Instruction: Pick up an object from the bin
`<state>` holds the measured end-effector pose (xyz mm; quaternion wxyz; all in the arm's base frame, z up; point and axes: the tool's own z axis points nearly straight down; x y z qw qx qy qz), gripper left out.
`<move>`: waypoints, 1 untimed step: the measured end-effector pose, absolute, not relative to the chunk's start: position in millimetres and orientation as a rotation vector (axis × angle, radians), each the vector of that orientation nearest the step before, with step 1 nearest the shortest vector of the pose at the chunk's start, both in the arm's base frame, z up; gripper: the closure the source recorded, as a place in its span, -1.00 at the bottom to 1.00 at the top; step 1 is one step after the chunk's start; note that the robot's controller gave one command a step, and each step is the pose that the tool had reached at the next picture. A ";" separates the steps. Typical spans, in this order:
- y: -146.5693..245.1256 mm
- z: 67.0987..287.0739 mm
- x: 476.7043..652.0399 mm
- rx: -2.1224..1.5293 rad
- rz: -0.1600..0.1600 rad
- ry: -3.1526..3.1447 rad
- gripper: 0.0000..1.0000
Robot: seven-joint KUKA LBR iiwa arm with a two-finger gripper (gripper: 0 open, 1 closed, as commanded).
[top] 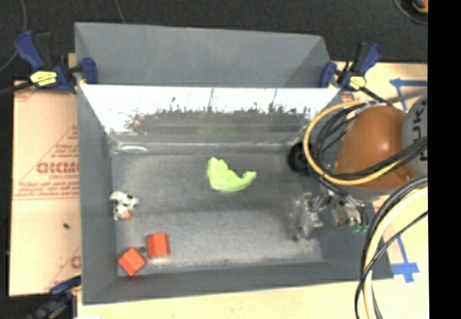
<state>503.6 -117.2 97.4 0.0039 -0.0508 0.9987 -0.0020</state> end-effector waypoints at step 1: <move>-94.8 73.3 517.6 0.045 -0.004 3.133 1.00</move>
Offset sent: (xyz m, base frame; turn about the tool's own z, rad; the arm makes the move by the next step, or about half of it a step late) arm 0.0241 0.0203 0.1827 -0.0185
